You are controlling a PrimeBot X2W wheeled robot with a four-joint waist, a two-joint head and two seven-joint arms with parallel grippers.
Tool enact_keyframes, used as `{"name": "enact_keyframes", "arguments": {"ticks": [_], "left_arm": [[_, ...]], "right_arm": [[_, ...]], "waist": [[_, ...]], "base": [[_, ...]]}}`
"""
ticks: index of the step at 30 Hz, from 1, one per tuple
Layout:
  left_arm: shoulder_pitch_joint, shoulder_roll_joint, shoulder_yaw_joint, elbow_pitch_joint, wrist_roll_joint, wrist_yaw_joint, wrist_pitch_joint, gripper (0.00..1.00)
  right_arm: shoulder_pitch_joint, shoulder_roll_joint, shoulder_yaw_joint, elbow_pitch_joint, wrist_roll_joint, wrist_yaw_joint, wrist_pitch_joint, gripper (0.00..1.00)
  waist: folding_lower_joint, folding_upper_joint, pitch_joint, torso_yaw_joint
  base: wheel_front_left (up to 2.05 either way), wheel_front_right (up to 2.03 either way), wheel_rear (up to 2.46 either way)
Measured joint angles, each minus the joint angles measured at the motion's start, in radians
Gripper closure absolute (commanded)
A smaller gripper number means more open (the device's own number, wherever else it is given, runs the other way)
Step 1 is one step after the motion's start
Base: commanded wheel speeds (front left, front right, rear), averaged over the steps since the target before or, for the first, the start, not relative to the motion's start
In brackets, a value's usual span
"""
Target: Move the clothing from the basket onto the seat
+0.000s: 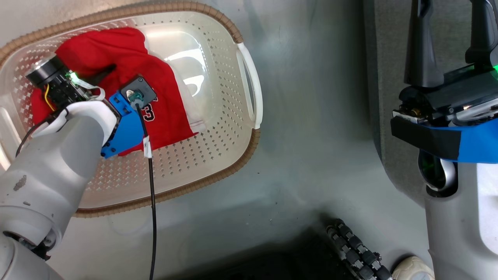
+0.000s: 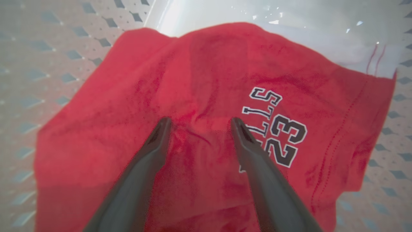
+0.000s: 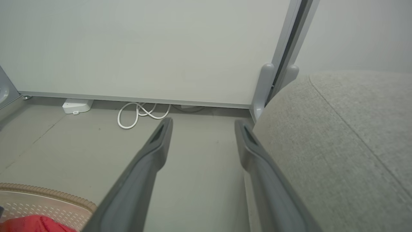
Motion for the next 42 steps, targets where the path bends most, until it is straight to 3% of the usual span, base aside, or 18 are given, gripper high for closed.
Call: {"name": "enact_keyframes", "arguments": {"ticks": [11,12,13,28,42], "left_arm": [[-0.033,0.003,-0.010,0.008,-0.020,0.000,0.083,0.00],[-0.035,0.002,-0.010,0.008,-0.021,0.002,0.098,0.70],[-0.035,0.002,-0.011,0.008,-0.021,0.003,0.101,1.00],[-0.018,-0.031,-0.030,0.013,-0.035,0.006,0.099,1.00],[0.047,-0.102,-0.023,0.014,-0.093,0.006,-0.006,1.00]], "right_arm": [[-0.003,0.000,-0.004,-0.011,0.003,0.000,0.000,0.00],[-0.003,0.000,-0.006,-0.011,0.003,0.000,0.000,0.00],[-0.003,0.000,-0.007,-0.011,0.003,0.000,0.000,0.00],[-0.009,0.000,-0.015,0.007,0.001,0.000,0.000,0.00],[0.002,0.000,-0.026,0.052,-0.004,0.000,0.000,0.00]], "waist": [[-0.0001,0.0000,0.049,-0.008],[-0.0001,0.0000,0.050,-0.007],[-0.0001,0.0000,0.051,-0.006],[-0.0001,0.0000,0.014,0.015],[-0.0002,0.0000,-0.117,0.043]], "base": [[0.00,0.00,0.00],[0.00,0.00,0.00],[0.00,0.00,0.00],[0.00,0.00,0.00],[0.00,0.00,0.00]]}}
